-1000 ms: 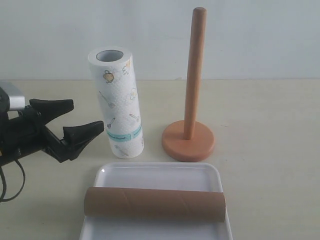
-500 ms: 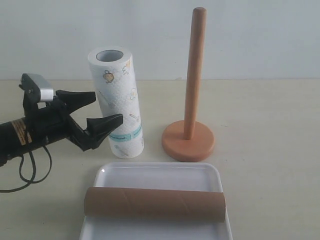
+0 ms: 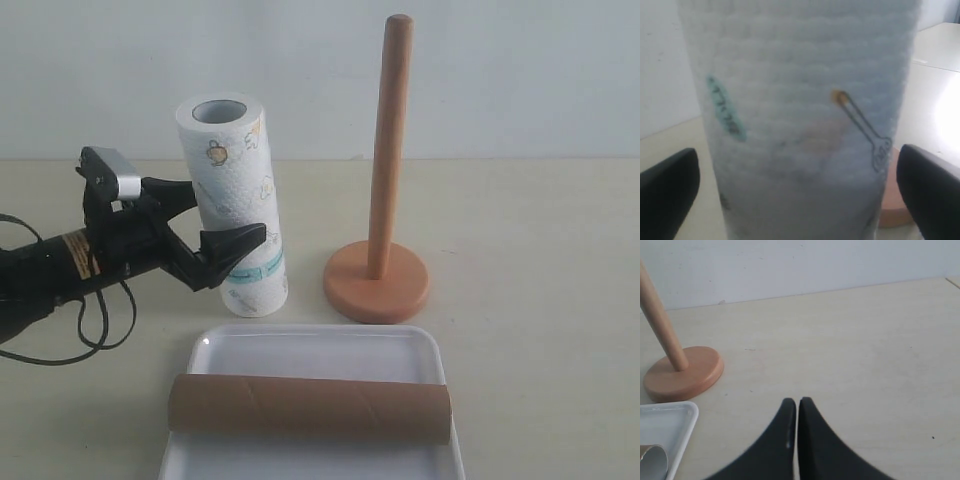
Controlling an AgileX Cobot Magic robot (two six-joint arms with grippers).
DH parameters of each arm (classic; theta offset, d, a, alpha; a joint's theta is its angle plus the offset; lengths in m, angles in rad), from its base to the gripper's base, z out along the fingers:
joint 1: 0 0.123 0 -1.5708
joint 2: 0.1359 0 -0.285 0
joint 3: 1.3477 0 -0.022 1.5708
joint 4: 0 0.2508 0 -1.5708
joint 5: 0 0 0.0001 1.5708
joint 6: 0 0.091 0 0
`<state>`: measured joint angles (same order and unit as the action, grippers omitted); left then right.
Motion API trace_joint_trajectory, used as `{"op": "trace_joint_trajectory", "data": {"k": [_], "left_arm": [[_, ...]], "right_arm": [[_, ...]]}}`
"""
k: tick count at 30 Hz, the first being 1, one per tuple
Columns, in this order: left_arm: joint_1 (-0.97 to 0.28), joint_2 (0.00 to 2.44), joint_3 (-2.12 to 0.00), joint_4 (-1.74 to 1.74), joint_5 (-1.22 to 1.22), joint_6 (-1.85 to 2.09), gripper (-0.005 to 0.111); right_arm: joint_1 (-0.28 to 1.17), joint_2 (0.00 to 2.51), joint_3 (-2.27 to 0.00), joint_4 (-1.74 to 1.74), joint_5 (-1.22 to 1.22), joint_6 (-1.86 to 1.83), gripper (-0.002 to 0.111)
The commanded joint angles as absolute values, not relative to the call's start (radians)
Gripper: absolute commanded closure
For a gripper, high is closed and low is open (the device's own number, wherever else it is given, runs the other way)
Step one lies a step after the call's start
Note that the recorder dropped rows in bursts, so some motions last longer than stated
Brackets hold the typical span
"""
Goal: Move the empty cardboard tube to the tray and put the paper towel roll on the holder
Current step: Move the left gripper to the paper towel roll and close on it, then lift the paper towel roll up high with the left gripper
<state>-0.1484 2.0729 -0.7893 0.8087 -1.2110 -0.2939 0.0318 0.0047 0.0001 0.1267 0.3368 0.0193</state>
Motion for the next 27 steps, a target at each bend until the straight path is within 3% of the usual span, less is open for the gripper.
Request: {"op": "trace_joint_trajectory", "data": {"k": [1,27], "left_arm": [[-0.155,2.082,-0.822,0.793,-1.221,-0.299,-0.003],[-0.163,2.082,-0.822,0.722,-1.221,-0.342,-0.003]], "right_arm": [[0.03,0.0,0.0,0.119,0.334,0.02,0.107],[0.03,0.0,0.0,0.119,0.334,0.02,0.107]]}}
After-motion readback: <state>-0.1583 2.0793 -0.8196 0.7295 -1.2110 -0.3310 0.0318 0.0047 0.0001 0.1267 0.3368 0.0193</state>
